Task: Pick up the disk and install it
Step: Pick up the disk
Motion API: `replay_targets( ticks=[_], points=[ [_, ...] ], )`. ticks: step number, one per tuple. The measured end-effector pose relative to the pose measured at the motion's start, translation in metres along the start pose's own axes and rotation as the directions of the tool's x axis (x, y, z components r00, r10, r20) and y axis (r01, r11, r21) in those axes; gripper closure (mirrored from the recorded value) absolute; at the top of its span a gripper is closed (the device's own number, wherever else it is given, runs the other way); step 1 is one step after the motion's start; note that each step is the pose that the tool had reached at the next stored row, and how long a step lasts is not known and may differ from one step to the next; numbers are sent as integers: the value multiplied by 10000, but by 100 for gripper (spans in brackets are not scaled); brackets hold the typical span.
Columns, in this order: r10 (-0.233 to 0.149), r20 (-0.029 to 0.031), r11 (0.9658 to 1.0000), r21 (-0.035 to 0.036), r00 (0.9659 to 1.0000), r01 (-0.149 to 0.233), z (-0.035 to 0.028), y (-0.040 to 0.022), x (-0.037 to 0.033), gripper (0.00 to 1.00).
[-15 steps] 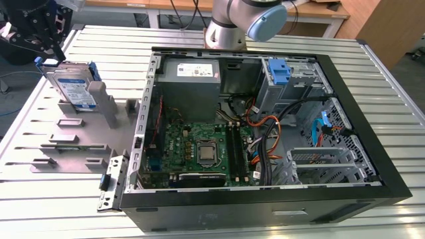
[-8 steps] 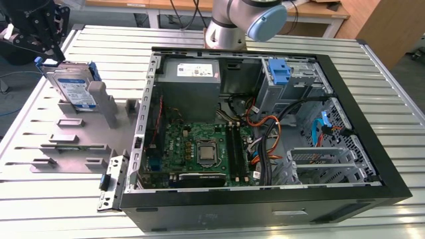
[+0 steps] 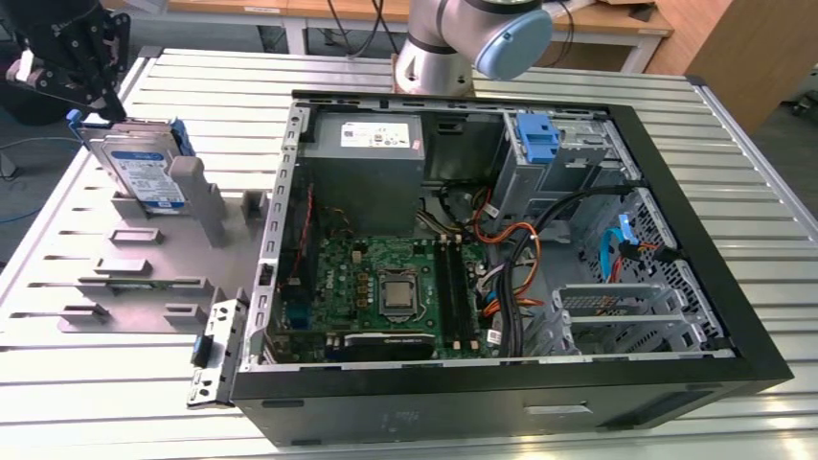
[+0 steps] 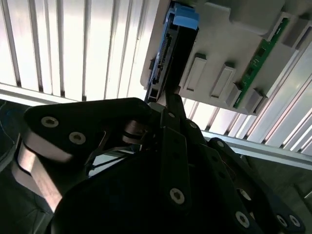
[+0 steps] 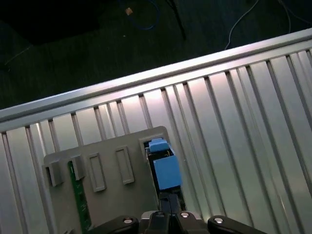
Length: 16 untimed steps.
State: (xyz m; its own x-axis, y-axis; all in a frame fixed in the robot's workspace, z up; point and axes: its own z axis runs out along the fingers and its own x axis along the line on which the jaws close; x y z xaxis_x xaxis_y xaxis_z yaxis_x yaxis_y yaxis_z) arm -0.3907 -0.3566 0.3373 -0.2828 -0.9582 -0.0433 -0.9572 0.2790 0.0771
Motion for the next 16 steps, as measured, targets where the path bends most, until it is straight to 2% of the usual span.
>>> replay_targets(
  ticks=[3,7,11,16],
  points=[
    [-341,9,9994,103,9994,341,7,-1,0,89],
    [-707,37,9970,315,9975,705,12,-2,1,89],
    [-1034,51,9935,486,9946,1030,15,-2,1,89],
    [-1099,51,9927,504,9939,1095,16,-2,1,89]
  ],
)
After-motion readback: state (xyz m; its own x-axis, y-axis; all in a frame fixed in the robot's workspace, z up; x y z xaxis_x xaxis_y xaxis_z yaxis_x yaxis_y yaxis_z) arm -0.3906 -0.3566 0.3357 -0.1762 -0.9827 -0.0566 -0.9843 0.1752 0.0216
